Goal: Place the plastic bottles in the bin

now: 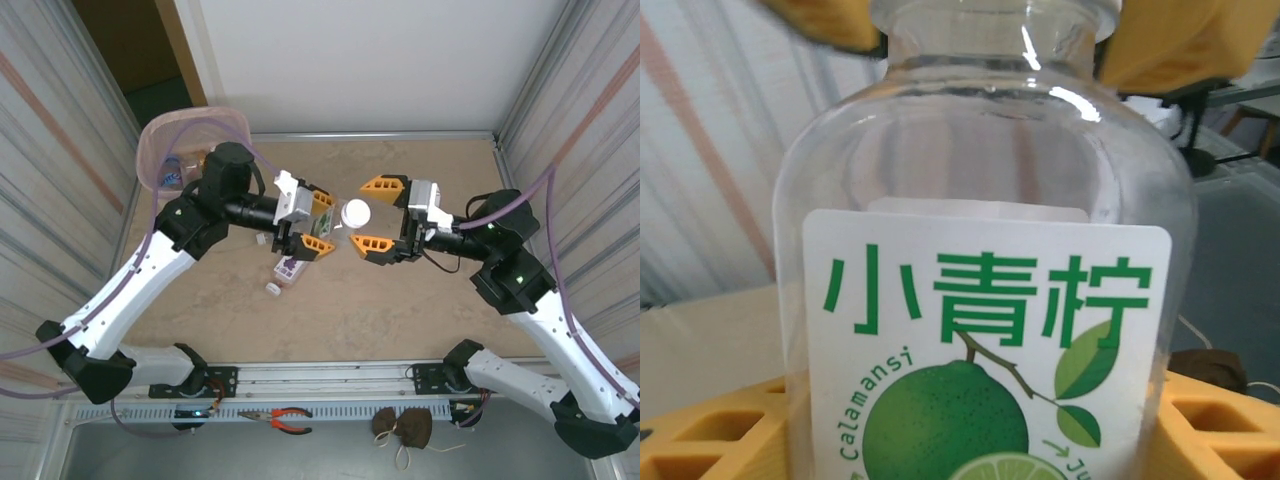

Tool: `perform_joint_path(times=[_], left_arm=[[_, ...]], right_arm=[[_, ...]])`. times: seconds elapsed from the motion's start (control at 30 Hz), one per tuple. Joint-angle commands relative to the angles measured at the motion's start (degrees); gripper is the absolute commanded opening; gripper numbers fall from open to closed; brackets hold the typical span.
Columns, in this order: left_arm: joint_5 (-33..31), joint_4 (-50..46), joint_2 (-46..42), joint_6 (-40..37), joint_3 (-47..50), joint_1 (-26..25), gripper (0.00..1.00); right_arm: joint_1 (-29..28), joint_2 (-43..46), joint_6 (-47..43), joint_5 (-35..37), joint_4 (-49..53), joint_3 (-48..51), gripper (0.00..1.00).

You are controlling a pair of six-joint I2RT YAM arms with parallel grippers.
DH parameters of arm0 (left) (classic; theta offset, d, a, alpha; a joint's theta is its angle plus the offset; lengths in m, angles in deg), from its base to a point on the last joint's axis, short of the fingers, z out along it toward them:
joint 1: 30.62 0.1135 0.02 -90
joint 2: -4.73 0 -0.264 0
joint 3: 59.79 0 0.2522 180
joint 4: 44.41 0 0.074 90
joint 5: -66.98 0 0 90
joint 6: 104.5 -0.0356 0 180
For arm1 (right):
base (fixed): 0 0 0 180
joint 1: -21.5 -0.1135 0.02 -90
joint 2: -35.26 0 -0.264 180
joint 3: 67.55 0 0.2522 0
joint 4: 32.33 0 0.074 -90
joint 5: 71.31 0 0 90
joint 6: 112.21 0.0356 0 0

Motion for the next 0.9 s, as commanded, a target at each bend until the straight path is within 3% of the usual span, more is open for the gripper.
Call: perform_joint_path(times=[0.0, 0.17, 0.37, 0.63, 0.87], left_arm=[[-5.0, -0.2, -2.8, 2.7, -2.5, 3.0, 0.60], [-19.7, -4.8, -1.9, 7.3, -7.1, 8.8, 0.59], [-31.1, -9.7, -0.2, 13.3, -12.4, 16.4, 0.59], [-35.4, -18.0, 4.9, 22.7, -19.3, 30.1, 0.55], [-37.6, -22.1, 10.0, 25.0, -22.0, 37.1, 0.54]], right_arm=[[-0.1, 2.8, -0.6, 7.6, 0.6, 0.7, 0.77], [-0.1, 5.0, -0.8, 13.5, 2.1, 1.7, 0.79], [-0.1, 5.3, -0.1, 16.6, 2.6, 2.1, 0.79], [-0.1, 4.2, 0.3, 18.1, 3.6, 1.1, 0.80], [-0.1, 4.3, 1.2, 18.7, 4.2, 0.9, 0.80]])
